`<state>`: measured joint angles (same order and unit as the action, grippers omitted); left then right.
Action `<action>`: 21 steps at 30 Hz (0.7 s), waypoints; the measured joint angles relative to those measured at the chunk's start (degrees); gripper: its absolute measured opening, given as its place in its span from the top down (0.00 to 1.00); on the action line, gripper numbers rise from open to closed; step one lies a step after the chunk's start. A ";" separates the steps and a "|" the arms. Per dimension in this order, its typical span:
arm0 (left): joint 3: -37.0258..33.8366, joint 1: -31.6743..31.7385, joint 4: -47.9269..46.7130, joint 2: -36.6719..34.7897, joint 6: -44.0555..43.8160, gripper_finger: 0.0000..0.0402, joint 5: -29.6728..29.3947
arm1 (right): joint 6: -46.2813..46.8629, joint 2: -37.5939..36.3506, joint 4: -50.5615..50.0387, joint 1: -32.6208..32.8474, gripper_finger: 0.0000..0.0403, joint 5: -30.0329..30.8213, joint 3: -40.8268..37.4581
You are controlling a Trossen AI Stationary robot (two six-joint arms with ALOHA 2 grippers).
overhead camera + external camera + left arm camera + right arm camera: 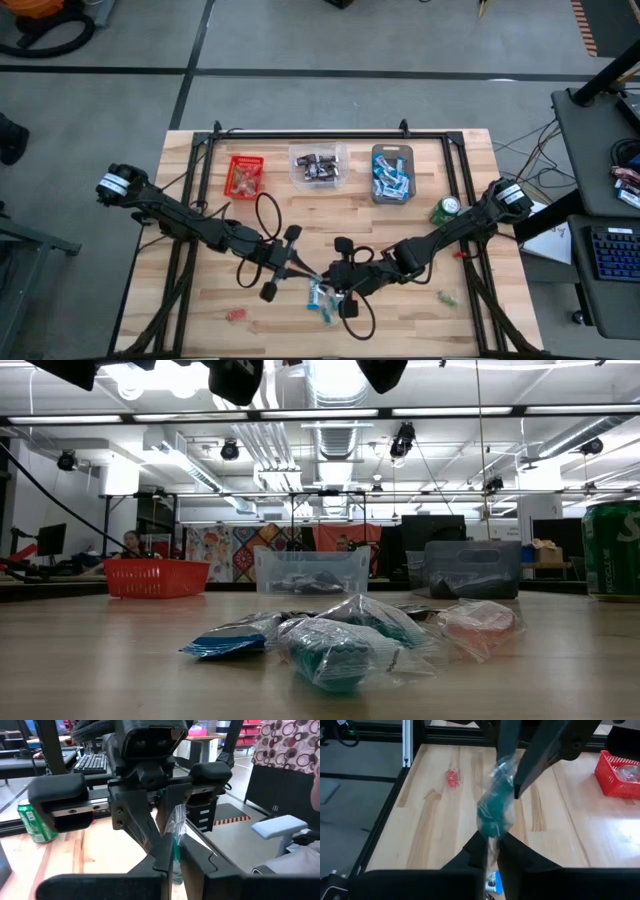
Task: Sort candy
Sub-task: Put the blue candy into the red bin
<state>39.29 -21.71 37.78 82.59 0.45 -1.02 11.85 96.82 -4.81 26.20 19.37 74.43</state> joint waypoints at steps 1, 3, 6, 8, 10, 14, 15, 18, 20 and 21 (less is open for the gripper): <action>0.00 0.00 0.00 0.00 0.00 0.98 -0.31 | 0.10 0.00 0.10 0.02 0.92 0.07 0.01; 0.00 0.00 -0.08 0.00 -0.02 0.99 -1.36 | 0.23 0.00 0.48 0.00 0.87 0.28 0.00; 0.00 0.22 -1.76 -0.32 -0.37 1.00 -1.69 | 0.86 -0.44 -0.16 0.02 0.78 3.41 0.00; 0.00 0.32 -3.74 -0.89 -0.53 1.00 -3.62 | 1.83 -1.38 -0.92 0.02 0.72 6.59 0.00; 0.00 0.42 -7.44 -2.28 -1.01 1.00 -7.42 | 3.39 -2.66 -1.79 0.02 0.66 10.45 0.04; 0.00 0.60 -18.45 -7.06 -3.73 1.00 -18.02 | 6.04 -4.74 -4.51 0.00 0.58 15.22 0.08; 0.00 0.66 -21.74 -8.55 -4.67 1.00 -21.17 | 6.19 -5.05 -4.92 0.00 0.56 15.97 0.08; 0.00 1.47 -33.29 -13.24 -9.17 1.00 -33.14 | 6.24 -5.81 -5.14 0.00 0.53 16.86 0.08; 0.00 2.82 -43.34 -16.23 -14.32 1.00 -43.30 | 6.22 -5.84 -5.12 0.00 0.52 16.86 0.07; 0.00 3.84 -49.17 -17.61 -17.86 1.00 -48.08 | 6.22 -5.84 -5.23 0.00 0.52 16.84 0.07</action>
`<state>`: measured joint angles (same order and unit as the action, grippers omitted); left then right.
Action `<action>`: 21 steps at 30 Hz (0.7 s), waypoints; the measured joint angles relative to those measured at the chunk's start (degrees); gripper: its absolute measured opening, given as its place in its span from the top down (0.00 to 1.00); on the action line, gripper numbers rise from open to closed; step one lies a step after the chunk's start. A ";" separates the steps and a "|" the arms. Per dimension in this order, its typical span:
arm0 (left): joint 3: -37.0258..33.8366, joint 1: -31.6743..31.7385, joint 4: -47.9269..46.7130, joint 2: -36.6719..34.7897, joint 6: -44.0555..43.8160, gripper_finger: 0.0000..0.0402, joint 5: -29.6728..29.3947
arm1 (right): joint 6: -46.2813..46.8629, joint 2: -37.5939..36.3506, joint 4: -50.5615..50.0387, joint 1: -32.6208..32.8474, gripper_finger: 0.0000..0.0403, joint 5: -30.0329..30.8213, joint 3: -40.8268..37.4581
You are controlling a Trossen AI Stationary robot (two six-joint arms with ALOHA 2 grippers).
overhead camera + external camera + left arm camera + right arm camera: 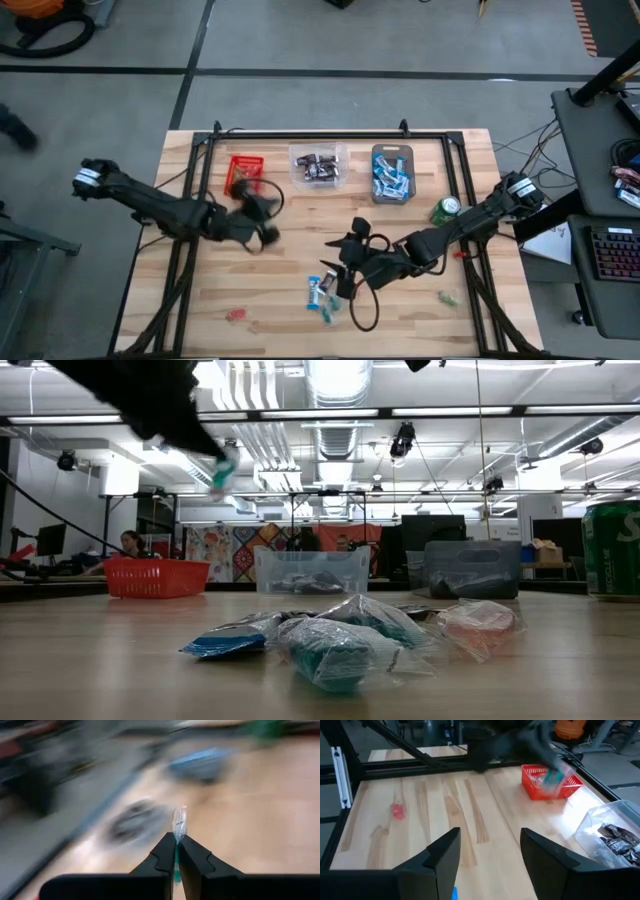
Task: Sort candy
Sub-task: Put the blue candy into the red bin
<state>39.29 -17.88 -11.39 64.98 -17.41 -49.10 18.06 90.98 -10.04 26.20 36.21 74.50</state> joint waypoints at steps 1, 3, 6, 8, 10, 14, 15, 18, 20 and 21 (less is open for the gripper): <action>0.00 1.27 -5.89 -1.24 -4.43 1.00 -3.97 | 0.00 0.00 -0.10 0.00 0.51 -0.05 0.00; 0.00 5.04 -17.87 -3.42 -14.41 1.00 -7.94 | 0.00 0.20 -0.02 0.00 0.51 -0.01 0.00; -0.02 12.44 -32.76 -4.47 -27.40 1.00 -6.84 | 0.00 0.71 -0.05 0.00 0.52 -0.05 0.00; -0.17 17.11 -37.77 -4.18 -30.85 1.00 -3.53 | -0.02 1.13 -0.11 0.00 0.52 -0.07 0.00; -0.22 20.77 -38.19 -3.47 -30.54 1.00 -0.22 | -0.01 1.48 0.01 0.00 0.52 -0.06 0.00; 0.05 23.96 -38.03 -1.61 -29.13 1.00 1.07 | 0.53 1.86 -0.32 0.00 0.52 -0.18 0.00; 0.18 24.05 -37.92 -1.24 -28.57 1.00 1.13 | 1.17 1.86 -0.38 0.00 0.52 -0.18 0.00; 0.85 24.04 -37.92 -0.39 -27.67 0.96 1.27 | 3.01 1.86 -0.76 0.00 0.52 -0.21 0.00; 1.20 23.98 -37.91 0.09 -26.83 0.92 1.76 | 4.79 1.86 -1.35 0.00 0.52 -0.29 0.00; 1.32 23.98 -37.95 0.33 -26.38 0.90 2.00 | 5.37 1.86 -1.86 0.00 0.52 -0.50 0.00</action>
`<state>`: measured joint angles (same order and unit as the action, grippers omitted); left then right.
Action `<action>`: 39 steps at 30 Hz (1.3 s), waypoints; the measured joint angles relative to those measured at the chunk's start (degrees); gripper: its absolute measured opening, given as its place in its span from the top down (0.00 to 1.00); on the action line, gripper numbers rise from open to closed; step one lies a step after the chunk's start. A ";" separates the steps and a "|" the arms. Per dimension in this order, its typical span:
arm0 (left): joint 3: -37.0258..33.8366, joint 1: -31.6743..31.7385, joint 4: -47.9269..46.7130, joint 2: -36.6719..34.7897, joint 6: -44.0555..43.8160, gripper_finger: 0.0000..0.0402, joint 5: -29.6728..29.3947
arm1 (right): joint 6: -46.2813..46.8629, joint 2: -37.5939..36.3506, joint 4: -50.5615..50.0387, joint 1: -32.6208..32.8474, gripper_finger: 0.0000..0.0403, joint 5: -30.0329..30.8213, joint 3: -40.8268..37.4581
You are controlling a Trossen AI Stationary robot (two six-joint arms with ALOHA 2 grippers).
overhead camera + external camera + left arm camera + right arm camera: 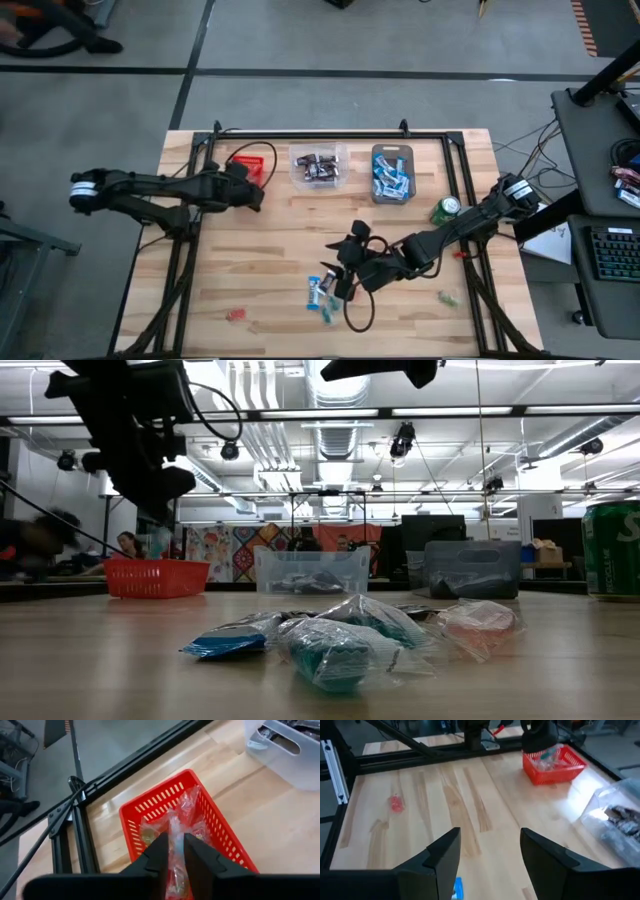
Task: Sort candy
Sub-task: Put the blue candy into the red bin, then put the black chocolate bar into the transparent bin
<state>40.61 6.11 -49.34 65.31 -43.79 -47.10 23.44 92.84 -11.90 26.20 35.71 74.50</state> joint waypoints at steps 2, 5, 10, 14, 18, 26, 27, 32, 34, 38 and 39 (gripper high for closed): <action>0.10 0.00 0.05 0.30 0.60 0.85 0.15 | 1.82 0.00 -1.37 0.00 0.52 -0.76 0.00; 0.14 -0.04 0.03 0.49 1.09 0.79 0.53 | 5.98 0.00 -4.34 0.00 0.52 -3.34 0.00; 0.16 -2.14 1.41 0.47 1.09 0.72 3.33 | 15.12 0.00 -11.97 0.09 0.52 -7.99 0.00; 0.16 -8.67 4.94 0.47 2.75 0.70 4.35 | 24.24 0.51 -20.25 0.40 0.52 -12.19 0.00; 0.16 -17.87 11.79 0.51 9.60 0.71 4.56 | 21.29 2.84 -24.88 0.72 0.52 -15.50 -0.02; -0.36 -34.19 26.08 1.62 26.94 0.72 12.78 | 1.03 10.79 -21.33 3.37 0.52 -17.10 -0.02; -0.49 -35.53 27.09 1.96 27.37 0.72 12.80 | 0.34 11.87 -20.36 3.29 0.52 -17.37 -0.02; -0.58 -39.05 29.66 4.64 26.73 0.72 12.70 | -0.66 15.42 -14.36 2.15 0.52 -21.19 -0.04; -0.56 -39.36 30.05 5.86 26.36 0.72 12.73 | -0.22 16.19 -13.73 1.62 0.52 -21.37 -0.04; -0.54 -39.28 31.04 8.39 26.29 0.72 12.59 | -0.01 18.17 -12.11 0.32 0.52 -21.29 -0.04; -0.53 -39.23 31.75 8.94 26.30 0.72 12.49 | 0.03 18.47 -11.57 -0.09 0.52 -21.24 -0.03</action>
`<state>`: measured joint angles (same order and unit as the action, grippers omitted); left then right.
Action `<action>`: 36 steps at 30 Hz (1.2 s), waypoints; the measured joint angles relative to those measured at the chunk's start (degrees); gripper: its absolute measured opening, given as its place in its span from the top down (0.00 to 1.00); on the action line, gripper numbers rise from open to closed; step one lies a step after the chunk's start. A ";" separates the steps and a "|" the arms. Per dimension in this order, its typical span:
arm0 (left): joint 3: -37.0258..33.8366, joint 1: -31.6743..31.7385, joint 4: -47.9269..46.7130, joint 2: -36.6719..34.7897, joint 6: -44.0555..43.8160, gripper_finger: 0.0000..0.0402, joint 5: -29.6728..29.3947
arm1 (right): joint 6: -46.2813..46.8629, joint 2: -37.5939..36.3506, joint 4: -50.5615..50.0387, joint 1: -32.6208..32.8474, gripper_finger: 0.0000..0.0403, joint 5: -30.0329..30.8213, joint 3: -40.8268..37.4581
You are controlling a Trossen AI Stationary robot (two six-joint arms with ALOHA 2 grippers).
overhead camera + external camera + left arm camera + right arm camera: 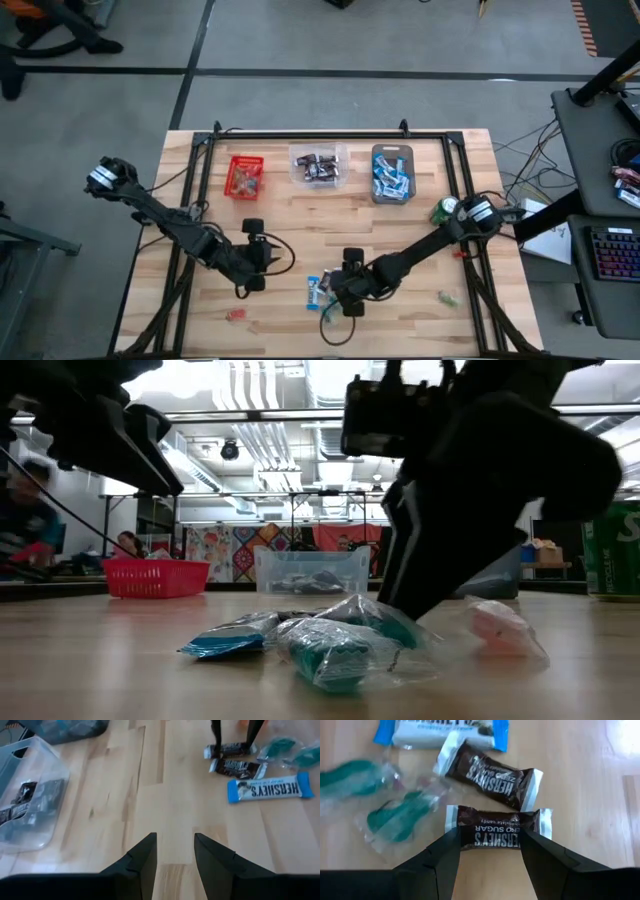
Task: Sort candy
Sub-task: Put the black chocolate bar into the transparent bin
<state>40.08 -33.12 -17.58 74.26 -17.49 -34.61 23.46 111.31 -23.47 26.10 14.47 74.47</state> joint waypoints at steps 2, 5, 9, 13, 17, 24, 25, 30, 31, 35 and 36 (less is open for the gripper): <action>0.01 0.00 0.92 1.11 0.01 0.72 -0.31 | 0.31 0.63 0.67 -0.77 0.52 -0.92 0.05; 0.03 0.00 2.50 2.18 -0.01 0.72 -0.42 | 1.71 1.09 0.88 -1.91 0.53 -2.65 0.13; 0.06 0.00 3.03 2.58 -0.01 0.72 -0.52 | 2.08 1.20 0.76 -2.51 0.62 -2.91 0.16; 0.06 0.00 3.08 2.58 -0.02 0.72 -0.81 | 2.04 1.26 0.63 -3.03 0.77 -3.10 0.16; 0.05 -0.02 3.11 2.56 -1.15 0.72 -0.85 | 1.00 1.26 0.56 -3.14 0.92 -3.08 0.14; 0.83 -0.53 4.00 2.54 -4.00 0.72 -0.85 | -2.63 0.11 0.62 -3.16 0.98 -2.26 -0.10; 1.11 -0.84 3.94 2.54 -4.05 0.72 -0.83 | -3.60 -0.32 0.46 -3.16 0.98 -1.75 -0.16; 2.75 -3.15 3.97 2.54 -4.12 0.72 -0.83 | -7.46 -3.82 1.02 -3.47 0.98 0.61 -0.16; 3.12 -3.67 3.91 2.54 -4.24 0.72 -0.83 | -8.10 -4.53 0.95 -3.66 0.98 1.18 -0.16; 4.47 -5.69 3.89 2.52 -5.07 0.72 -0.82 | -11.06 -6.51 0.82 -4.74 0.98 2.17 -0.16; 4.82 -6.13 3.85 2.52 -5.46 0.72 -0.83 | -12.02 -6.96 1.15 -5.10 0.98 2.94 -0.16</action>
<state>44.90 -39.26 -13.73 76.77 -22.95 -35.44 11.45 104.35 -22.32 21.01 17.41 74.30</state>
